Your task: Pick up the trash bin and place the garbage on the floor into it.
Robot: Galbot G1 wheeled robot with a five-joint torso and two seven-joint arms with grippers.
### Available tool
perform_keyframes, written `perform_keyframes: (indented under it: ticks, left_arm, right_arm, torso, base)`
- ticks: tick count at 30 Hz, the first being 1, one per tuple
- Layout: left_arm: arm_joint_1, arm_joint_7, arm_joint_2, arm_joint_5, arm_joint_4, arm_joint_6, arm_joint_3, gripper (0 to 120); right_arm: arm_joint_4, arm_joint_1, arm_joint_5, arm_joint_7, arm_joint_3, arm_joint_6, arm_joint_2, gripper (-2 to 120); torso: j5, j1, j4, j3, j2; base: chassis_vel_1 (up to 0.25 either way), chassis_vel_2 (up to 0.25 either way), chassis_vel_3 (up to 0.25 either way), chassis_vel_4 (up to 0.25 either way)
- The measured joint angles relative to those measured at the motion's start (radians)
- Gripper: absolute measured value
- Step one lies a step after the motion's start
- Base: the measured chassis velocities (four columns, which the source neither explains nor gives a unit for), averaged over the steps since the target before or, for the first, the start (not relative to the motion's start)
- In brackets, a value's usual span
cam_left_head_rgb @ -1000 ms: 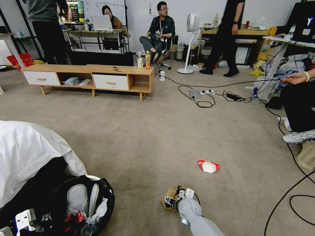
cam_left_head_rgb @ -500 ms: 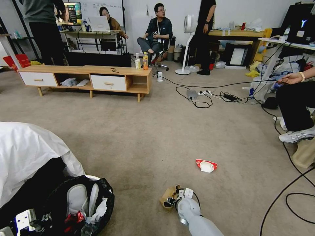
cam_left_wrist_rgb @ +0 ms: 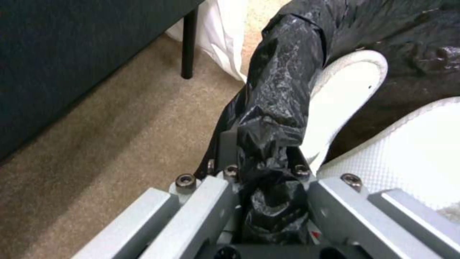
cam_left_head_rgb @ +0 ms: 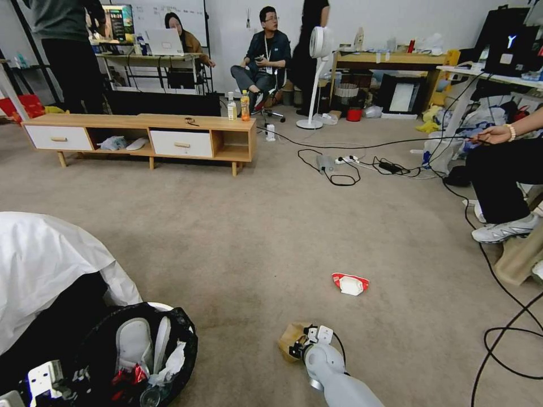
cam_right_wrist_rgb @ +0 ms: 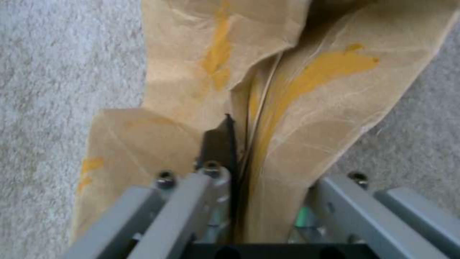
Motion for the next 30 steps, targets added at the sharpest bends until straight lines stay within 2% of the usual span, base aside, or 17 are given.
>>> perform_keyframes:
  ticks: [2, 3, 7, 15, 18, 22, 30]
  left_arm:
    - [0.0, 0.0, 0.0, 0.0, 0.0, 0.0, 0.0, 1]
    - [-0.001, 0.0, 0.0, 0.0, 0.001, 0.0, 0.001, 1]
    - [-0.003, 0.0, 0.0, 0.0, 0.002, 0.0, 0.003, 1]
    - [-0.004, -0.001, 0.002, 0.0, -0.002, 0.002, 0.005, 1]
    - [-0.005, -0.002, 0.004, -0.005, -0.01, 0.006, 0.007, 1]
    - [-0.009, -0.016, 0.008, -0.038, -0.03, 0.018, 0.011, 1]
    - [-0.004, -0.068, 0.028, -0.122, -0.084, 0.047, -0.001, 1]
  right_arm:
    - [0.004, -0.002, 0.0, -0.001, -0.002, 0.0, -0.003, 7]
    - [0.008, -0.005, 0.0, -0.001, -0.006, 0.001, -0.006, 1]
    - [0.026, -0.012, 0.0, -0.005, -0.018, 0.006, -0.014, 0]
    - [0.105, -0.042, 0.009, 0.001, -0.035, 0.01, -0.053, 0]
    - [0.174, -0.059, 0.011, 0.015, -0.037, 0.011, -0.082, 0]
    - [0.278, -0.079, 0.013, 0.036, -0.039, 0.022, -0.126, 0]
    - [0.435, -0.093, 0.014, 0.072, -0.04, 0.036, -0.209, 0]
  torso:
    - [0.0002, 0.0, 0.0002, 0.0, 0.0]
    - [0.0005, 0.0, 0.0004, 0.0, 0.0]
    - [0.002, 0.0, 0.0025, 0.0, 0.0]
    - [0.0015, 0.0, 0.0017, 0.001, 0.0]
    - [0.0007, 0.0, 0.0016, 0.0, 0.0]
    - [0.0004, 0.0, 0.0005, 0.0, 0.0]
    - [0.0005, 0.0, 0.0007, 0.0, 0.0]
  base:
    - [0.0, 0.0, 0.0, 0.0]
    - [0.0, 0.0, 0.0, 0.0]
    - [0.0, 0.0, 0.0, 0.0]
    - [0.005, 0.02, 0.019, 0.001]
    - [0.0, 0.0, 0.0, 0.0]
    - [0.0, 0.0, 0.0, 0.0]
    - [0.0, 0.0, 0.0, 0.0]
